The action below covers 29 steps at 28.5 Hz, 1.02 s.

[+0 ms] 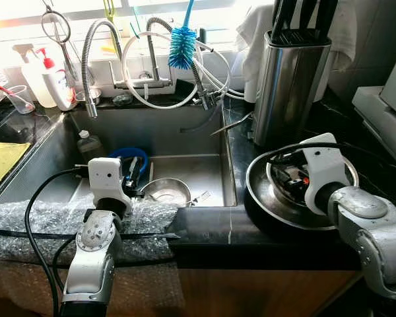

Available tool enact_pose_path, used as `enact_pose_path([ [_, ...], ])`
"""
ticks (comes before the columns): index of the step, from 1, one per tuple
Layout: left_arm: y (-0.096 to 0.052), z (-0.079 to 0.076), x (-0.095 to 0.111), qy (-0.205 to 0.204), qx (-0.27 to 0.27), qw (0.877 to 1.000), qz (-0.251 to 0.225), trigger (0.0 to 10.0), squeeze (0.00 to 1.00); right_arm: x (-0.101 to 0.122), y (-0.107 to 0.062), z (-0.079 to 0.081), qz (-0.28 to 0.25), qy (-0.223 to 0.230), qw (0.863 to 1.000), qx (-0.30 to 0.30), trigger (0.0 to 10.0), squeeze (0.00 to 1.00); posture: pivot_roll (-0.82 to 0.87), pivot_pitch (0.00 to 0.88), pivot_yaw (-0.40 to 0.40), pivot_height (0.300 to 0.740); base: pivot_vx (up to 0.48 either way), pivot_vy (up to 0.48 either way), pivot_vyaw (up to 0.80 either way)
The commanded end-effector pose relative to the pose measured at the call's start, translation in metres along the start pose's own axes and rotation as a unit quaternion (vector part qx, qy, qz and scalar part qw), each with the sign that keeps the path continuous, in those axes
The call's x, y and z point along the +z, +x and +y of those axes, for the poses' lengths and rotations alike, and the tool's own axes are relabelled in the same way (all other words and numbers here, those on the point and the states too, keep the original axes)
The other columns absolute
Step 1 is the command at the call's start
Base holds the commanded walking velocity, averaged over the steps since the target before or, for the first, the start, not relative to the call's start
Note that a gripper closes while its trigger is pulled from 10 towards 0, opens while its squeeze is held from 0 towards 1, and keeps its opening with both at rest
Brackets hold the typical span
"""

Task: Kitchen organization

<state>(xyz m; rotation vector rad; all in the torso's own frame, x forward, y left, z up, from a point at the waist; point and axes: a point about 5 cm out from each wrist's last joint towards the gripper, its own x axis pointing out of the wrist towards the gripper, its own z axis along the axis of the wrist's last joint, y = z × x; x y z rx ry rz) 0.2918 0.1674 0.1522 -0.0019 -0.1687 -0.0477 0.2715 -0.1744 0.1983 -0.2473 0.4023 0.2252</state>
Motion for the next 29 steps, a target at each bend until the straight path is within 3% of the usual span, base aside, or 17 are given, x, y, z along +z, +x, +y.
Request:
enact_pose_path([
  [1, 0.000, 0.003, -0.001, -0.001, 0.004, 1.000, 0.007, 10.0, 0.00, 0.002, 0.002, 0.007, -0.003, 0.005, 1.000, 0.019, 10.0, 0.00, -0.12, 0.000, 0.075, 0.740, 0.000, 0.000, 0.00],
  [11, 0.001, 0.004, 0.000, -0.001, 0.008, 1.000, 0.006, 10.0, 0.00, 0.019, 0.001, 0.021, -0.045, 0.047, 0.996, 0.065, 10.0, 0.00, -0.12, 0.000, 0.077, 0.740, 0.000, 0.000, 0.00],
  [17, 0.001, 0.005, 0.001, -0.001, 0.008, 1.000, 0.003, 10.0, 0.00, 0.025, 0.000, 0.020, -0.061, 0.049, 0.995, 0.062, 10.0, 0.00, -0.12, 0.000, 0.078, 0.740, 0.000, 0.000, 0.00],
  [21, 0.003, 0.004, 0.002, -0.001, 0.004, 1.000, 0.003, 10.0, 0.00, 0.045, -0.008, 0.003, -0.130, 0.054, 0.990, 0.004, 10.0, 0.00, -0.13, 0.000, 0.089, 0.740, 0.000, 0.000, 0.00],
  [22, 0.004, 0.004, 0.002, -0.002, 0.003, 1.000, 0.003, 10.0, 0.00, 0.060, -0.015, -0.006, -0.178, 0.083, 0.980, -0.021, 10.0, 0.00, -0.14, 0.000, 0.093, 0.740, 0.000, 0.000, 0.00],
  [25, 0.005, 0.002, 0.001, -0.003, 0.001, 1.000, 0.004, 10.0, 0.00, 0.071, -0.022, -0.013, -0.223, 0.093, 0.969, -0.048, 10.0, 0.00, -0.14, 0.000, 0.094, 0.740, 0.000, 0.000, 0.00],
  [27, 0.006, 0.000, 0.000, -0.005, -0.004, 1.000, 0.006, 10.0, 0.00, 0.071, -0.029, -0.023, -0.242, 0.111, 0.961, -0.077, 10.0, 0.00, -0.15, 0.000, 0.100, 0.740, 0.000, 0.000, 0.00],
  [29, 0.006, -0.001, 0.000, -0.006, -0.007, 1.000, 0.007, 10.0, 0.00, 0.063, -0.031, -0.028, -0.229, 0.122, 0.961, -0.092, 10.0, 0.00, -0.16, 0.000, 0.102, 0.740, 0.000, 0.000, 0.00],
])
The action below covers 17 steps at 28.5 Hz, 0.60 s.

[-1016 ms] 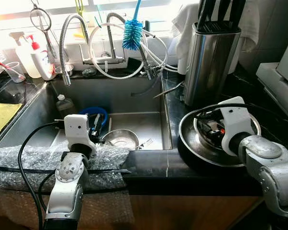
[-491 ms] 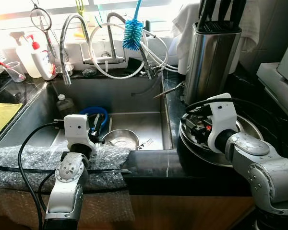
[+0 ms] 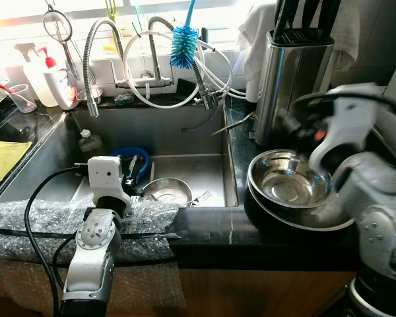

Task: Kitchen organization

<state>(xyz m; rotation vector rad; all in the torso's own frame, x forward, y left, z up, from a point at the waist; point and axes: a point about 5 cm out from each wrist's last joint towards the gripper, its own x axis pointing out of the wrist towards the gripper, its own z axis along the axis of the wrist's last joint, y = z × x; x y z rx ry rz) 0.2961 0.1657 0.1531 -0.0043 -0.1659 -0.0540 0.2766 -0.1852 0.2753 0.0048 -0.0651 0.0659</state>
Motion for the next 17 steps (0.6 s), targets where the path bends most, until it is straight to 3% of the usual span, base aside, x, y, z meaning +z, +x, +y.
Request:
enact_pose_path([
  [1, 0.002, 0.000, 0.000, -0.005, -0.004, 1.000, 0.006, 10.0, 0.00, -0.005, -0.005, -0.006, 0.012, 0.009, 1.000, -0.015, 10.0, 0.00, -0.16, 0.000, 0.104, 0.740, 0.000, 0.000, 0.00],
  [11, 0.001, -0.005, -0.003, -0.009, -0.018, 1.000, 0.012, 10.0, 0.00, -0.030, -0.026, -0.056, 0.070, 0.042, 0.991, -0.101, 10.0, 0.00, -0.17, 0.000, 0.106, 0.740, 0.000, 0.000, 0.00],
  [17, 0.001, -0.007, -0.004, -0.009, -0.021, 1.000, 0.011, 10.0, 0.00, -0.042, -0.030, -0.056, 0.110, 0.091, 0.988, -0.066, 10.0, 0.00, -0.17, 0.000, 0.100, 0.740, 0.000, 0.000, 0.00],
])
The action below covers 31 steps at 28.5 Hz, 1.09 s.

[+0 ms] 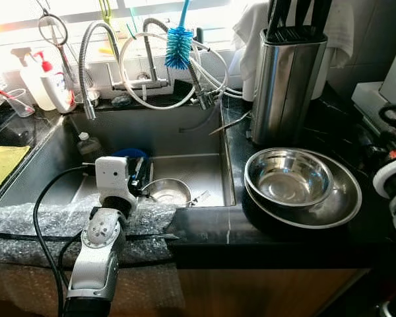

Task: Kitchen organization

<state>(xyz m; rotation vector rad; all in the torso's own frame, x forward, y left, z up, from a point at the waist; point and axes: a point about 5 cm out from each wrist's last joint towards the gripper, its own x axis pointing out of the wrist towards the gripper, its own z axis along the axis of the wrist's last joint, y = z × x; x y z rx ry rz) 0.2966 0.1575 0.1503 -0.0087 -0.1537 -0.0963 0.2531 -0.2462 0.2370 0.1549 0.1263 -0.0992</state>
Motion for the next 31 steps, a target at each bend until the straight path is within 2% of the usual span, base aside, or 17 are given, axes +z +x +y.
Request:
enact_pose_path([
  [1, 0.001, 0.001, -0.001, -0.005, -0.001, 1.000, 0.004, 10.0, 0.00, -0.009, 0.000, 0.003, 0.027, 0.018, 0.999, 0.025, 10.0, 0.00, -0.17, 0.000, 0.100, 0.740, 0.000, 0.000, 0.00],
  [6, 0.001, 0.000, -0.001, 0.000, -0.006, 1.000, 0.003, 10.0, 0.00, -0.016, -0.001, 0.002, 0.049, 0.030, 0.998, 0.029, 10.0, 0.00, -0.17, 0.000, 0.096, 0.740, 0.000, 0.000, 0.00],
  [10, 0.000, 0.000, -0.001, -0.003, -0.006, 1.000, 0.003, 10.0, 0.00, -0.023, -0.001, 0.002, 0.067, 0.014, 0.997, 0.030, 10.0, 0.00, -0.17, 0.000, 0.096, 0.740, 0.000, 0.000, 0.00],
  [11, 0.000, -0.001, -0.001, -0.003, -0.006, 1.000, 0.003, 10.0, 0.00, -0.025, -0.001, 0.000, 0.071, 0.022, 0.997, 0.024, 10.0, 0.00, -0.17, 0.000, 0.096, 0.740, 0.000, 0.000, 0.00],
  [31, 0.001, 0.000, 0.000, -0.002, -0.002, 1.000, 0.001, 10.0, 0.00, -0.023, 0.001, 0.010, 0.074, 0.038, 0.995, 0.054, 10.0, 0.00, -0.17, 0.000, 0.093, 0.740, 0.000, 0.000, 0.00],
])
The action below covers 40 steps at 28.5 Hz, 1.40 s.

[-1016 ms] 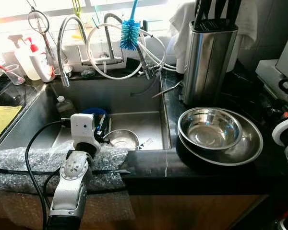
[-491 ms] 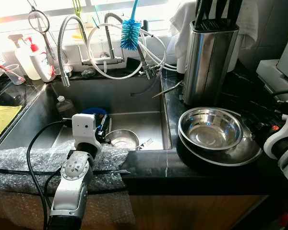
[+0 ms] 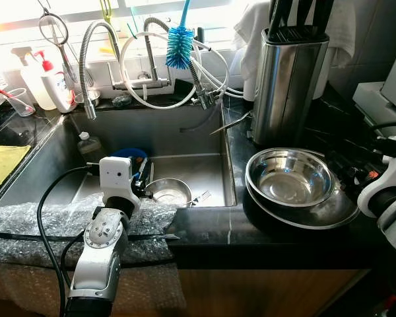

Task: Kitchen organization

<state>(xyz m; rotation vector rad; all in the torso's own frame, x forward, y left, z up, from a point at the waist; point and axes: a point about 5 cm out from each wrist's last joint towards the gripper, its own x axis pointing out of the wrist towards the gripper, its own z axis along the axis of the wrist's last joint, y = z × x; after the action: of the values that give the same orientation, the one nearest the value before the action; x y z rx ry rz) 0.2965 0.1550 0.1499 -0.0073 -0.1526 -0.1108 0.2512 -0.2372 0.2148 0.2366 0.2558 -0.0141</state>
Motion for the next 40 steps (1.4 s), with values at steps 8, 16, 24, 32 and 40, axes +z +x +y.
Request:
enact_pose_path([
  [8, 0.000, 0.004, 0.001, 0.000, 0.009, 1.000, 0.002, 10.0, 0.00, -0.008, 0.006, 0.009, 0.030, 0.012, 0.999, 0.017, 10.0, 0.00, -0.16, 0.000, 0.088, 0.740, 0.000, 0.000, 0.00],
  [16, 0.000, 0.004, 0.001, 0.000, 0.010, 1.000, 0.004, 10.0, 0.00, -0.011, 0.009, 0.012, 0.041, 0.017, 0.999, 0.020, 10.0, 0.00, -0.16, 0.000, 0.086, 0.740, 0.000, 0.000, 0.00],
  [24, 0.000, 0.004, 0.000, 0.000, 0.011, 1.000, 0.005, 10.0, 0.00, -0.014, 0.013, 0.017, 0.048, 0.025, 0.998, 0.029, 10.0, 0.00, -0.15, 0.000, 0.082, 0.740, 0.000, 0.000, 0.00],
  [32, 0.000, 0.003, 0.000, 0.001, 0.010, 1.000, 0.006, 10.0, 0.00, -0.015, 0.015, 0.020, 0.050, 0.027, 0.998, 0.035, 10.0, 0.00, -0.15, 0.000, 0.081, 0.740, 0.000, 0.000, 0.00],
  [40, 0.000, 0.003, 0.000, 0.001, 0.010, 1.000, 0.006, 10.0, 0.00, -0.014, 0.017, 0.025, 0.047, 0.029, 0.997, 0.045, 0.1, 0.00, -0.15, 0.000, 0.078, 0.740, 0.000, 0.000, 0.00],
])
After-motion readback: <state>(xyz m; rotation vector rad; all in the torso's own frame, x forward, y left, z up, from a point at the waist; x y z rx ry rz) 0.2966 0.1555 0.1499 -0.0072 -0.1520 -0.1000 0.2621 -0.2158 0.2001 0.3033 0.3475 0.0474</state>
